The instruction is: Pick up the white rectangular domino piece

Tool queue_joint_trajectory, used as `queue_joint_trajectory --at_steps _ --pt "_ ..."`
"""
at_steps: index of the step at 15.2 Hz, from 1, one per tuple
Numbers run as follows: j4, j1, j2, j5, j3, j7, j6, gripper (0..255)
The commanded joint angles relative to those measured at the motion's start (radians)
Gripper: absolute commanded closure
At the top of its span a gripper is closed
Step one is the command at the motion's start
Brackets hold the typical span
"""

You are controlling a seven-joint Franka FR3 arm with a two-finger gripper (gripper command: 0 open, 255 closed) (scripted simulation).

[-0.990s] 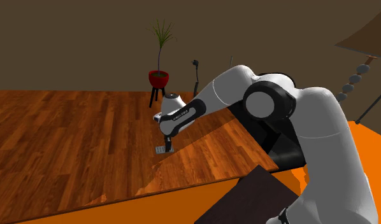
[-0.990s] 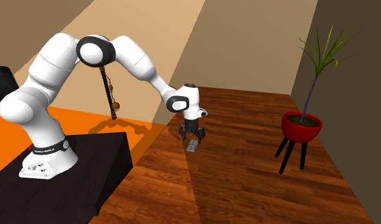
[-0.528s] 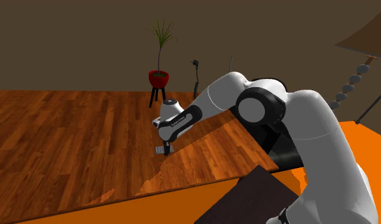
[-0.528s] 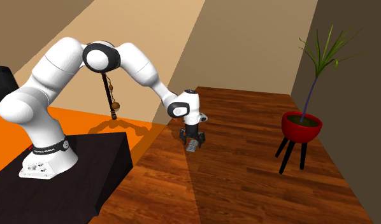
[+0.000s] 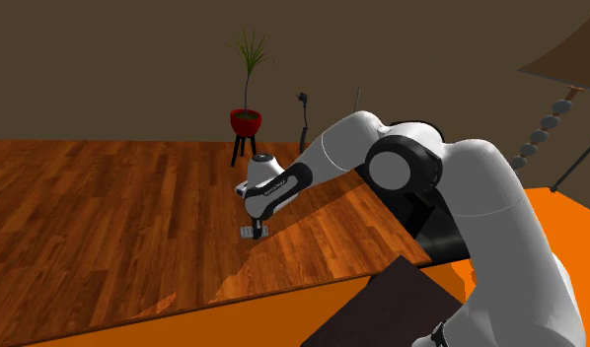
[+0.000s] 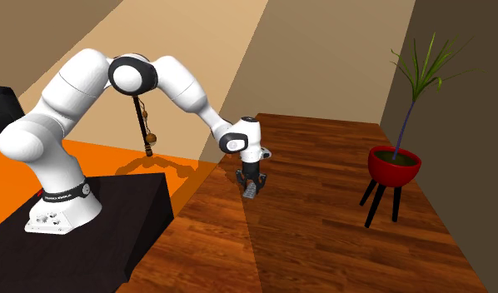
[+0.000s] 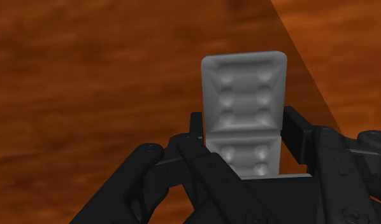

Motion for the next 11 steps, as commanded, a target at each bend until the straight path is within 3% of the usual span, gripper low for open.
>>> queue_joint_trajectory --at_steps 1,11 --pt "0.002 -0.001 0.008 0.000 -0.002 0.002 0.007 255" --pt "-0.034 -0.002 -0.085 0.000 -0.002 -0.002 -0.049 255"
